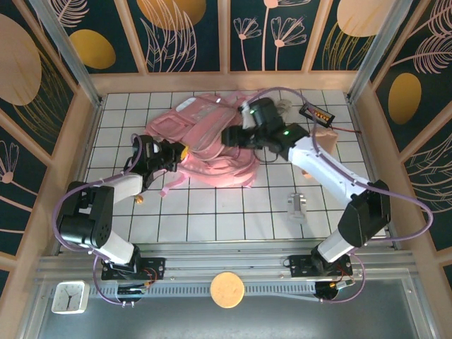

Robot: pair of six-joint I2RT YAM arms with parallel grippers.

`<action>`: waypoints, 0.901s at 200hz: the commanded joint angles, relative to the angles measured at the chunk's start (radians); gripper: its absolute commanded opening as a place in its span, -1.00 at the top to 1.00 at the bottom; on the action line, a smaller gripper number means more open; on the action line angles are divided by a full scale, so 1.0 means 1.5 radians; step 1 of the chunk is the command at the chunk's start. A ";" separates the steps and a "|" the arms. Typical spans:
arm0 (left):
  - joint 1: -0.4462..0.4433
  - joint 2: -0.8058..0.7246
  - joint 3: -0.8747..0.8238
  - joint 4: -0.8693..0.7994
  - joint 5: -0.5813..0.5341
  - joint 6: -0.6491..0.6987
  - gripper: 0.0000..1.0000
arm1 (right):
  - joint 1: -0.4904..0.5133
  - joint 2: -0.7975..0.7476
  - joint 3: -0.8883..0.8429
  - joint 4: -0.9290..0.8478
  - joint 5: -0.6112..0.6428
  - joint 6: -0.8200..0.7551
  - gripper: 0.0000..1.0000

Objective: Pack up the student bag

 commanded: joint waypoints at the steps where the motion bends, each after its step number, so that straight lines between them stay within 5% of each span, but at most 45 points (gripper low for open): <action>1: -0.012 -0.041 0.046 0.053 0.007 -0.026 1.00 | 0.065 0.018 0.013 -0.094 0.109 -0.071 0.00; 32: -0.016 -0.054 0.033 0.056 0.009 -0.038 1.00 | 0.106 0.067 0.030 -0.084 0.124 -0.072 0.03; 180: -0.017 -0.070 0.023 0.057 0.026 -0.044 1.00 | 0.103 0.249 0.149 -0.095 0.099 -0.113 0.00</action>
